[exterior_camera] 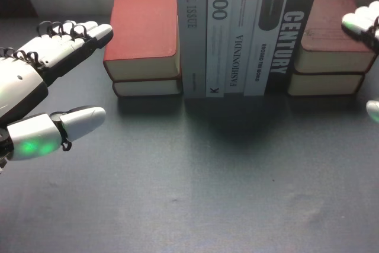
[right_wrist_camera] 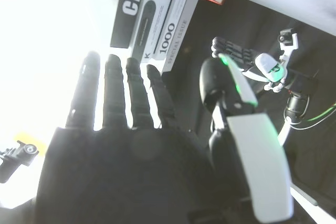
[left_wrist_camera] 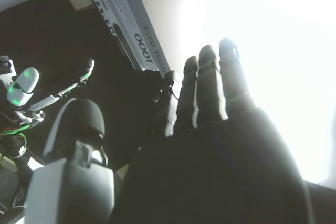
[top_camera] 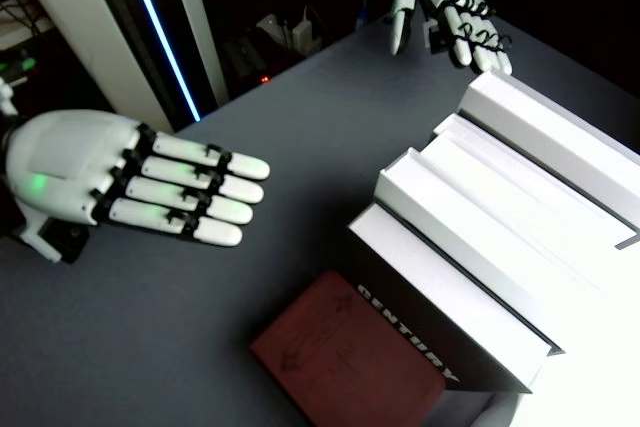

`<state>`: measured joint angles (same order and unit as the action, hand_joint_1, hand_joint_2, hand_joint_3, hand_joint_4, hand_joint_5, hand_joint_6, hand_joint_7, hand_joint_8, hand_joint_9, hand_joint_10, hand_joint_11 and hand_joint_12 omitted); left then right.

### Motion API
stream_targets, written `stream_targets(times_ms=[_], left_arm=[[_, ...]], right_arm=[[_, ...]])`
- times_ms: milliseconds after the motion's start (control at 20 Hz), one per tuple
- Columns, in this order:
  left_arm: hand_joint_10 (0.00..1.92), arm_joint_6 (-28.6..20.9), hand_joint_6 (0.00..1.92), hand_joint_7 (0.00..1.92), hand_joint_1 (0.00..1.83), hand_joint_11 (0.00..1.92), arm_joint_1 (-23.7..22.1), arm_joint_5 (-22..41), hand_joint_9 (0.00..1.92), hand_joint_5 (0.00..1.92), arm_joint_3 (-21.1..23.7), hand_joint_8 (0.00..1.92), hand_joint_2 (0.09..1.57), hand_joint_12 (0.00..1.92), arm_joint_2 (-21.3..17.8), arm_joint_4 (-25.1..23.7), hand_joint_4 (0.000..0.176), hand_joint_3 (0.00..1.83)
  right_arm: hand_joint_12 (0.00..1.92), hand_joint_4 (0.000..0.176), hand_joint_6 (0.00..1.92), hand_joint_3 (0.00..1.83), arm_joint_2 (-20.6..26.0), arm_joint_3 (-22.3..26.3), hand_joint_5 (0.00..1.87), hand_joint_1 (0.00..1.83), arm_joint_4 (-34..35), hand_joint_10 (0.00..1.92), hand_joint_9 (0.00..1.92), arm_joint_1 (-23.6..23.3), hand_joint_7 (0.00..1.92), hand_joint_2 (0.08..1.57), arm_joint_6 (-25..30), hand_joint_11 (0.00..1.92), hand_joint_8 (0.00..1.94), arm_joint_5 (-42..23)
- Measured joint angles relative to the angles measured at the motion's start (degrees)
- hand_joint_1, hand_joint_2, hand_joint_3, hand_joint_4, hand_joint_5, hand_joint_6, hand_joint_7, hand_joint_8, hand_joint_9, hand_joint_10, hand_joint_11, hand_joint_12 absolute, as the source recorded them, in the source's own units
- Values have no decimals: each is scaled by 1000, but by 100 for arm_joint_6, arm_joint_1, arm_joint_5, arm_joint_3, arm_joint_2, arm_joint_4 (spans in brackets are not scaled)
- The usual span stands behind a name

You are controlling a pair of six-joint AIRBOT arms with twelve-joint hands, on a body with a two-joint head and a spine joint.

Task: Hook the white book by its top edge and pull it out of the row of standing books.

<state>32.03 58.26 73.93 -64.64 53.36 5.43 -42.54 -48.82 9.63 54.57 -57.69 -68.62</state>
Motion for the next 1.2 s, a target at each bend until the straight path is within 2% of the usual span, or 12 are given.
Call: stream_targets(times_ms=[150,400,450,500,650,700,800,900,950,1100,1150,1200], left_arm=[[0,2,0,0,178,0,0,-17,0,0,-35,0,1338,0,0,-2,101,0],[0,2,0,0,181,0,33,4,0,0,-42,0,1335,0,0,96,96,0],[0,2,0,0,165,0,48,13,0,0,-42,0,1340,0,0,103,101,1],[0,2,0,0,195,0,59,-4,0,0,-42,0,1342,0,0,111,84,1],[0,0,0,0,159,0,59,11,0,0,-48,0,1346,0,0,118,76,2],[0,0,0,0,183,0,59,9,0,0,-48,0,1347,0,0,118,59,1],[0,0,0,0,200,0,59,13,0,0,-59,0,1346,0,0,120,54,0],[0,2,0,0,148,0,59,9,0,0,-59,0,1344,0,0,142,64,0],[0,0,0,0,105,0,59,13,0,0,-59,0,1338,0,0,131,81,0],[0,4,0,0,126,0,59,4,0,0,-101,0,1337,0,35,149,81,0],[0,0,0,0,127,0,59,2,0,0,-101,0,1340,0,42,149,60,0],[0,2,0,0,127,0,59,0,0,0,-101,0,1340,0,42,138,60,0]], right_arm=[[0,0,7,10,-37,-136,17,353,26,0,0,-367,0,1444,-74,0,0,-70],[0,0,36,0,-627,-610,81,358,61,0,0,-1593,0,1390,-544,0,0,715],[0,0,41,0,-684,-656,95,319,22,0,0,-1685,0,1394,-557,0,0,833],[0,0,52,0,-769,-743,121,297,-24,0,0,-1818,0,1394,-564,0,0,992],[0,0,53,0,-946,-925,142,348,20,0,0,-2122,0,1378,-647,0,0,1233],[0,0,48,0,-1014,-1010,159,379,50,0,0,-2234,0,1358,-693,0,0,1351],[0,0,46,0,-1123,-1080,160,385,109,0,0,-2341,0,1353,-782,0,0,1467],[0,0,39,0,-1209,-1130,158,387,81,0,0,-2511,0,1364,-857,0,0,1637],[0,0,36,0,-1226,-1137,153,383,74,0,0,-2562,0,1360,-874,0,0,1637],[0,0,40,0,-1298,-1263,188,359,144,0,0,-2656,0,1348,-905,0,0,1733],[0,0,45,0,-1335,-1327,228,363,177,0,0,-2693,0,1330,-911,0,0,1775],[0,0,45,0,-1366,-1360,228,363,199,0,0,-2723,0,1330,-918,0,0,1821]])
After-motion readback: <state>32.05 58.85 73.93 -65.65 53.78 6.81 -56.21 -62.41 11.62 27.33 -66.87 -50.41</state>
